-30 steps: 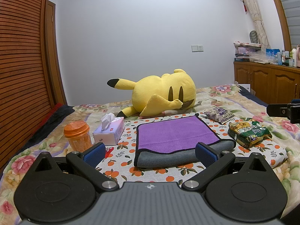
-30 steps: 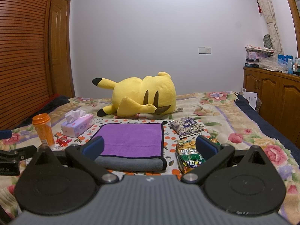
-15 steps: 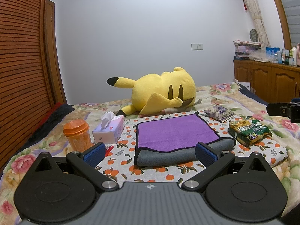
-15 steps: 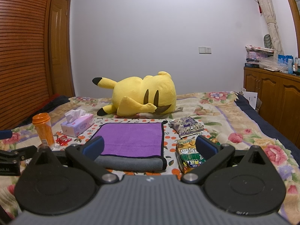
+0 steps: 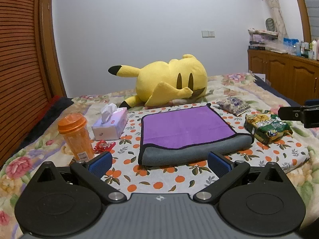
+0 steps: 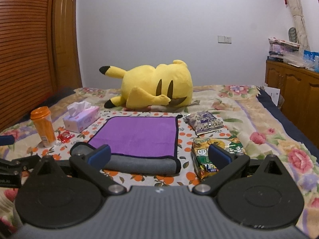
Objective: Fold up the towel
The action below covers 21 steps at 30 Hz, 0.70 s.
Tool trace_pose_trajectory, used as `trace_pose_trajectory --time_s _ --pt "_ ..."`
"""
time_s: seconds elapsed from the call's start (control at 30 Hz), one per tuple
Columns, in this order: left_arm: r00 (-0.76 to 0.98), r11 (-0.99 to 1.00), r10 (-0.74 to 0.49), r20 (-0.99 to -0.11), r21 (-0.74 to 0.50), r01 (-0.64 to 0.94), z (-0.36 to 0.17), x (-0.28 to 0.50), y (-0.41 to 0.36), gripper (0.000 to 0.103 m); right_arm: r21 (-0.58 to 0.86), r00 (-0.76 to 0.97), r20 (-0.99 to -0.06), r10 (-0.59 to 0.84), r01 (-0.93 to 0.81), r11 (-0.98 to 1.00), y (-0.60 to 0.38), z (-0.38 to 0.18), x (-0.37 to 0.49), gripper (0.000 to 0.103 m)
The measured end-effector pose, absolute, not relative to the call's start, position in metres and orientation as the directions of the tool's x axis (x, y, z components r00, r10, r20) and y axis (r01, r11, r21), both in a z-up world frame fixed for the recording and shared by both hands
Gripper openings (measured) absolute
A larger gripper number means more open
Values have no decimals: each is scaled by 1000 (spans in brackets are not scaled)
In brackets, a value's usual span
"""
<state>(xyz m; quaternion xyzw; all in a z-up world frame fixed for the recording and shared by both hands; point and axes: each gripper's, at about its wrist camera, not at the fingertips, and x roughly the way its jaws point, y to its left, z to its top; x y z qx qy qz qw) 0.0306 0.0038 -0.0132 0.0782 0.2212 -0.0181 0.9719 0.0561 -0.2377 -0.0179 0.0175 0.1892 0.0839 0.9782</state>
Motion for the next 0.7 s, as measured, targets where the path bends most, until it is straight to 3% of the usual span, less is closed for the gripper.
trace_pose_trajectory --time_s 0.7 --pt "867 986 -10 -499 141 93 -24 98 10 103 45 870 -448 207 -210 977 -234 -30 119 103"
